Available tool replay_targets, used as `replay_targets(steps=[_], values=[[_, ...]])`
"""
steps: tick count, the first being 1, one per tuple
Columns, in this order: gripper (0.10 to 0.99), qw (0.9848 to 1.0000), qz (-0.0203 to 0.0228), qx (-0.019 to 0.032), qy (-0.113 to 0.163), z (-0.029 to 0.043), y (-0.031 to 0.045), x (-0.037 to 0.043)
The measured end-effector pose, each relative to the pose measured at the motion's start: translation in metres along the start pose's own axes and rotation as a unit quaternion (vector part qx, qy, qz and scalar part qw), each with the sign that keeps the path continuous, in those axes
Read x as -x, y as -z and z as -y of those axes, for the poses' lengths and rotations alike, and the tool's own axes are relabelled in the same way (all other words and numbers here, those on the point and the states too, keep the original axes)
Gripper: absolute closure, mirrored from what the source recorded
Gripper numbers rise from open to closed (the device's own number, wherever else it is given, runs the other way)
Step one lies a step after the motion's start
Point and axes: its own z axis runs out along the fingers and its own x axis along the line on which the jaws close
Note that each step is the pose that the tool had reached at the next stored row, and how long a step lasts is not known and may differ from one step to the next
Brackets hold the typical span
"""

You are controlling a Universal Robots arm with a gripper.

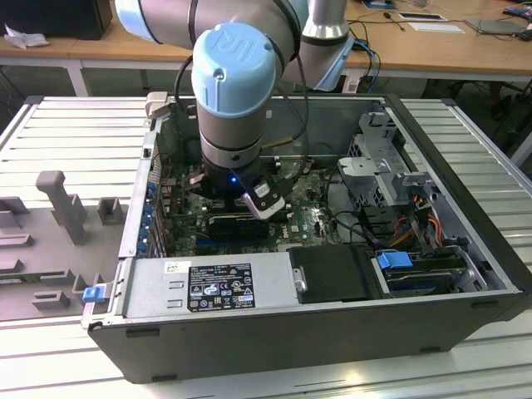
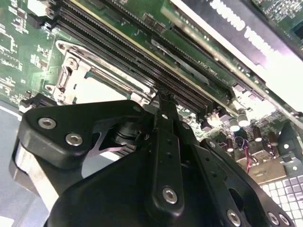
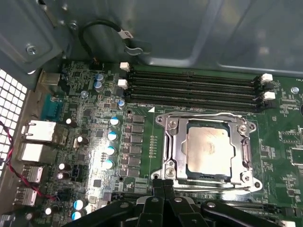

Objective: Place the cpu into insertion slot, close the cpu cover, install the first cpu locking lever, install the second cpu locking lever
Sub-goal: 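Install the second cpu locking lever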

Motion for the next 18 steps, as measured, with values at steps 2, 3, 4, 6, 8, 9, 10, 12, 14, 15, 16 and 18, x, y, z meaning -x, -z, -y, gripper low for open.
replay_targets(steps=[2,3,4,6,8,9,10,12,14,15,16,18], values=[[0.980,1.0000,0.0009,0.0033,0.000,0.0005,-0.0020,-0.0015],[0.980,1.0000,0.0010,0.0043,0.000,0.0008,-0.0027,-0.0016],[0.980,1.0000,0.0013,0.0075,0.000,0.0011,-0.0040,-0.0017],[0.980,0.9999,0.0014,0.0105,0.000,0.0012,-0.0055,-0.0017],[0.980,0.9999,0.0017,0.0138,0.000,0.0011,-0.0081,-0.0016],[0.980,0.9999,0.0018,0.0143,0.000,0.0011,-0.0089,-0.0018],[0.980,0.9999,0.0020,0.0151,0.000,0.0013,-0.0097,-0.0022],[0.980,0.9999,0.0025,0.0159,0.000,0.0009,-0.0089,-0.0023],[0.980,0.9999,0.0025,0.0160,0.000,-0.0018,-0.0011,-0.0022],[0.980,0.9999,0.0025,0.0160,0.000,-0.0027,0.0015,-0.0022],[0.980,0.9999,0.0025,0.0160,0.000,-0.0050,0.0080,-0.0023],[0.980,0.9999,0.0025,0.0159,0.000,-0.0071,0.0143,-0.0023]])
